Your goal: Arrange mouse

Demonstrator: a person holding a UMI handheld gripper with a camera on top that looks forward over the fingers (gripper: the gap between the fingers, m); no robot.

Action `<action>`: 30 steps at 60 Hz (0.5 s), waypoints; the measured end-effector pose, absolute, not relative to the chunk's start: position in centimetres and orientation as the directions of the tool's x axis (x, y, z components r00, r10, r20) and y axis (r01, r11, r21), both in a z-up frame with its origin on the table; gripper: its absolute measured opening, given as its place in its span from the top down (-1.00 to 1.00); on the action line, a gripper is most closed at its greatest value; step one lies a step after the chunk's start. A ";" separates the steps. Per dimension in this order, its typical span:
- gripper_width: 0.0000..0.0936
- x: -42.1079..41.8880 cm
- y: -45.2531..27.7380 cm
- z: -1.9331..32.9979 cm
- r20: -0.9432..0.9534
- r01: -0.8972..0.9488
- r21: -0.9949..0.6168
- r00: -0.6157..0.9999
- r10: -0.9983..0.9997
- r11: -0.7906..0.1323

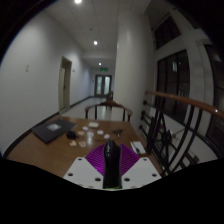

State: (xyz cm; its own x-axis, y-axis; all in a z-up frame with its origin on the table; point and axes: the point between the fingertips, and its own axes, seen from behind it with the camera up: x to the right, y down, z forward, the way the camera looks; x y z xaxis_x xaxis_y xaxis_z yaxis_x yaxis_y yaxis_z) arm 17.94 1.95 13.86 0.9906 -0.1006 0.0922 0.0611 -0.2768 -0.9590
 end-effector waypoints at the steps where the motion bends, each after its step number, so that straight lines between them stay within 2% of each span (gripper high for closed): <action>1: 0.64 18.3 2.1 12.9 0.094 0.060 -0.953 0.991 -0.100 -0.297; 7: 0.64 18.7 2.4 7.4 0.131 0.095 -0.921 0.989 -0.072 -0.377; 16: 0.63 18.7 2.8 2.8 0.110 0.070 -0.888 0.992 -0.062 -0.455; 23: 0.62 19.1 3.0 2.8 0.140 0.099 -0.895 0.988 -0.064 -0.436; 27: 0.44 19.2 3.0 2.6 0.154 0.110 -0.885 0.986 -0.062 -0.453; 30: 0.23 19.2 2.7 2.3 0.173 0.130 -0.866 0.984 -0.046 -0.484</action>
